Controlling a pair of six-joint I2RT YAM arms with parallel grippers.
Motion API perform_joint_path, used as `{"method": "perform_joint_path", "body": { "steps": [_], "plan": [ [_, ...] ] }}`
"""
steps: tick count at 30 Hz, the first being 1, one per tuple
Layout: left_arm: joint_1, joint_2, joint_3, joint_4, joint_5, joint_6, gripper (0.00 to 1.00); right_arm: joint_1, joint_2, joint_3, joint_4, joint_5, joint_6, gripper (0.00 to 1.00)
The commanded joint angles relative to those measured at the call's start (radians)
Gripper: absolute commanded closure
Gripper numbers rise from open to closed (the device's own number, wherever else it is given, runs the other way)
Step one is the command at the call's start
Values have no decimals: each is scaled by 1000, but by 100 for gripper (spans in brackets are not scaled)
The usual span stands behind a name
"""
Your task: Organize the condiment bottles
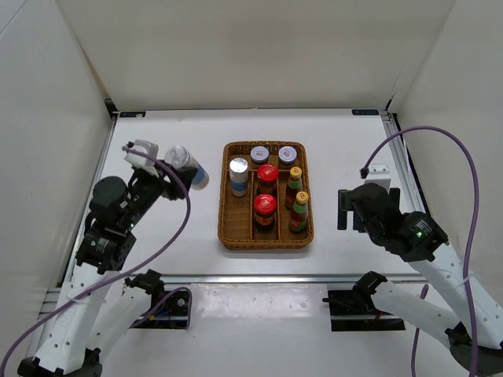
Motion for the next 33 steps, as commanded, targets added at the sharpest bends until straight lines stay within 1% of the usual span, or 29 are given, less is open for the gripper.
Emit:
{"method": "perform_joint_path", "body": {
  "steps": [1, 4, 7, 10, 12, 16, 19, 24, 25, 28, 33],
  "plan": [
    [-8, -114, -93, -33, 131, -123, 89, 9, 1, -5, 24, -1, -13, 0],
    [-8, -226, -215, 7, 108, -158, 89, 9, 1, -5, 24, -1, -13, 0],
    [-8, -229, -256, 28, 119, -149, 89, 9, 1, -5, 33, -1, -13, 0],
    [-8, -134, -256, 63, 194, -149, 89, 9, 1, -5, 33, -1, -22, 0],
    [-20, -61, -256, 119, 210, -149, 89, 9, 11, -5, 33, -10, -22, 0],
    [-80, 24, -294, 246, 145, -126, 89, 19, 34, -5, 42, -23, -31, 0],
    [-128, 119, -294, 246, 110, -115, 89, 28, 44, -5, 42, -23, -31, 0],
    [-220, 170, -378, 361, 44, -106, 89, 28, 44, -5, 42, -23, -31, 0],
    [-229, 170, -378, 372, 17, -106, 89, 28, 44, -5, 42, -23, -31, 0],
    [-252, 216, -403, 435, -7, -106, 89, 28, 22, -5, 42, -23, -31, 0],
    [-273, 305, -426, 492, -16, -88, 89, 28, 31, -5, 42, -23, -31, 0]
  ]
}}
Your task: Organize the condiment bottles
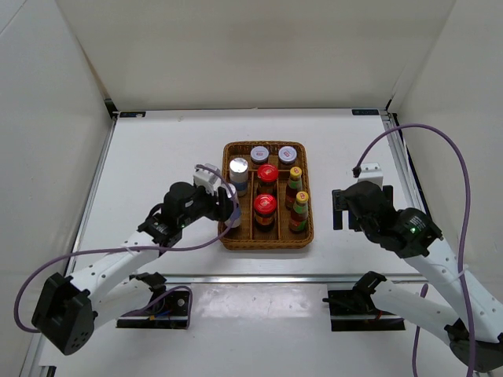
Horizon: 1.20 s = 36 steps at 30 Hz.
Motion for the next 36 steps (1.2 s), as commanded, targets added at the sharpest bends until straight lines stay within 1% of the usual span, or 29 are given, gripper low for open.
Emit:
{"method": "perform_joint_path", "body": {
  "steps": [1, 5, 9, 11, 13, 16, 18, 20, 22, 23, 24, 27, 28, 29, 30, 31, 32, 33, 34, 35, 36],
  "plan": [
    [-25, 35, 0, 143, -39, 26, 89, 7, -1, -5, 20, 2, -7, 0],
    [-26, 76, -23, 196, -94, 35, 89, 7, 9, -5, 20, 12, 2, 0],
    [-26, 100, -63, 283, -128, 46, 89, 7, 9, -5, 20, 12, 2, 0],
    [-26, 112, -63, 296, -137, 46, 88, 7, 9, -5, 20, 12, 2, 0],
    [-35, 126, -63, 305, -127, 46, 82, 7, 9, -5, 20, 12, 2, 0],
    [-46, 149, -63, 305, -127, 55, 77, 7, 9, -5, 20, 12, 2, 0],
    [-55, 158, -54, 305, -137, 55, 63, 7, 9, -5, 20, 12, 2, 0],
    [-55, 167, -54, 305, -147, 66, 46, 7, 9, -5, 20, 12, 2, 0],
    [-55, 146, -34, 305, -156, 66, 38, 7, 9, -5, 20, 12, 2, 0],
    [-64, 135, -25, 292, -156, 66, 15, 7, 9, -5, 20, 12, 2, 0],
    [-64, 121, -14, 276, -156, 66, 0, 7, 9, -5, 20, 12, 2, 0],
    [-64, 40, 72, 149, -199, 84, 0, 7, 9, -5, 20, 12, 2, 0],
    [-64, 23, 129, 67, -216, 104, 0, 7, 9, -5, 20, 12, 2, 0],
    [-64, 5, 163, 20, -234, 114, 0, 7, 9, -5, 20, 12, 2, 0],
    [-64, -14, 196, -23, -281, 127, 0, 7, 9, -5, 20, 12, 2, 0],
    [-64, -50, 263, -66, -306, 167, 0, 7, 9, -5, 20, 12, 2, 0],
    [-64, -69, 294, -139, -329, 190, 0, 7, 9, -5, 20, 12, 2, 0],
    [-64, -86, 325, -170, -387, 212, 0, 7, 9, -5, 20, 12, 2, 0],
    [-64, -119, 381, -201, -422, 233, 0, 7, -3, -5, 20, 12, 2, 0],
    [-64, -135, 404, -228, -458, 268, 0, 7, -4, -5, 20, 12, 2, 0],
    [-43, -158, 424, -268, -540, 282, 0, 7, -14, -5, 20, 12, 2, 0]
  ]
}}
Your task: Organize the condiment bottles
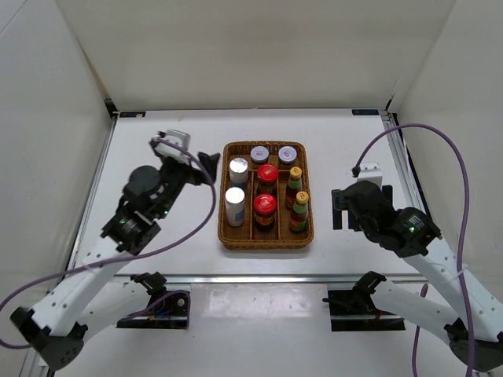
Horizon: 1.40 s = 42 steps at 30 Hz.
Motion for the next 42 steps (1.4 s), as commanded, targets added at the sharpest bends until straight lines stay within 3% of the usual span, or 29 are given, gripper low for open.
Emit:
{"method": "perform_joint_path", "body": {
  "steps": [1, 3, 5, 10, 14, 17, 26, 42],
  "plan": [
    [31, -70, 99, -188, -247, 103, 0, 7, -31, -5, 20, 11, 2, 0],
    [88, -84, 100, -231, -371, 150, 0, 7, -32, -14, 20, 26, 13, 0],
    [131, -109, 45, -241, -404, 186, 0, 7, -9, -15, 20, 26, 13, 0],
    [244, -197, -136, -277, -349, 109, 0, 7, 36, -15, 20, 26, 13, 0],
    [254, -366, -368, -175, -383, 117, 0, 7, -13, -15, 20, 35, 22, 0],
    [254, -451, -390, -132, -341, 121, 0, 7, -38, -15, 20, 46, 22, 0],
    [263, -350, -383, -127, -340, 77, 0, 7, -56, -15, 10, 46, 31, 0],
    [220, -443, -413, -116, -331, 86, 0, 7, -38, -15, 30, 2, -7, 0]
  ]
}}
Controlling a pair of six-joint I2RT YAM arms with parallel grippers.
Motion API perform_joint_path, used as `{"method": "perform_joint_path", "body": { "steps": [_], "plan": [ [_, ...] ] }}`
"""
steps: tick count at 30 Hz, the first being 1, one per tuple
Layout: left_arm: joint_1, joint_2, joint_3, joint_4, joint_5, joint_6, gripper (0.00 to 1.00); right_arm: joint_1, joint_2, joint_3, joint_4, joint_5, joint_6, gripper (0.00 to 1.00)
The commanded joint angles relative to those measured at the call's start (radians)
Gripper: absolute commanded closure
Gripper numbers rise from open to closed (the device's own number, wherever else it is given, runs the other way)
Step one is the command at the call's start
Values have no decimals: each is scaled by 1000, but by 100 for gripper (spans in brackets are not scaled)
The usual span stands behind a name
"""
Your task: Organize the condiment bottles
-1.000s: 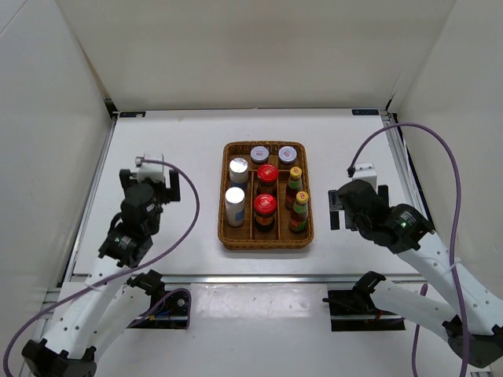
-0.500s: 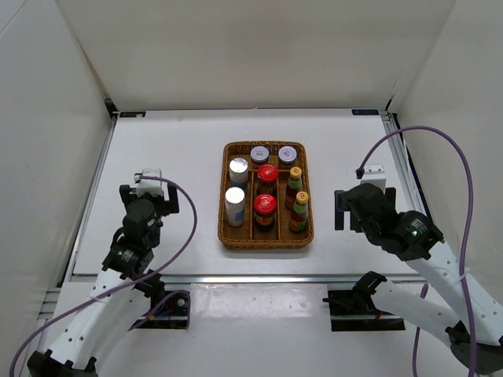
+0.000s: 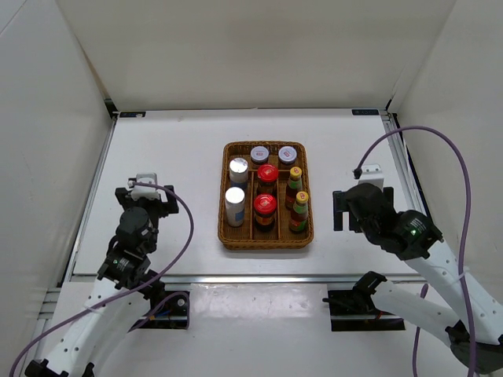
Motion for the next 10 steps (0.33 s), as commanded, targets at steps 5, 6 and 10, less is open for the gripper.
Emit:
{"method": "perform_joint_path", "body": {
  "steps": [5, 6, 10],
  "plan": [
    [-22, -5, -7, 27, 29, 9, 0, 7, -24, 6, 24, -3, -14, 0],
    [-22, -5, -7, 27, 29, 9, 0, 7, -24, 6, 24, -13, -27, 0],
    [-22, -5, -16, 27, 29, 9, 0, 7, 13, 6, 33, -33, -36, 0]
  ]
}}
